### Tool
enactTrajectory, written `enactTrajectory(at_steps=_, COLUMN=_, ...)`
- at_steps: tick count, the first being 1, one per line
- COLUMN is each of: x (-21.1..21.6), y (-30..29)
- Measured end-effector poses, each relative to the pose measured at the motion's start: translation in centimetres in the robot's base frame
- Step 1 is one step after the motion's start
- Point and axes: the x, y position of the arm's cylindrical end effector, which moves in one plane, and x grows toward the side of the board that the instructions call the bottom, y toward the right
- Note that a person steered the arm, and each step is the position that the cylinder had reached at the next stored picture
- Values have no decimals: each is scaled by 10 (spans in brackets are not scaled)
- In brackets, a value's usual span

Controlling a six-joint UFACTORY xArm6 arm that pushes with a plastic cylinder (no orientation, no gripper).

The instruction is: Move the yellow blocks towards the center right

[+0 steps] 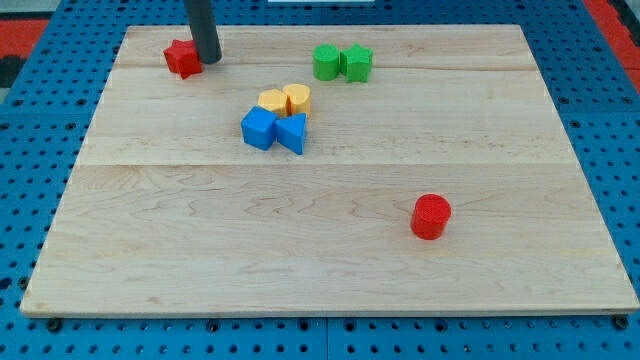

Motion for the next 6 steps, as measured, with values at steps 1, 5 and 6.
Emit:
enactTrajectory(at_steps=1, x=45, y=42)
enactTrajectory(at_steps=5, x=112, y=57)
enactTrajectory(at_steps=6, x=114, y=79)
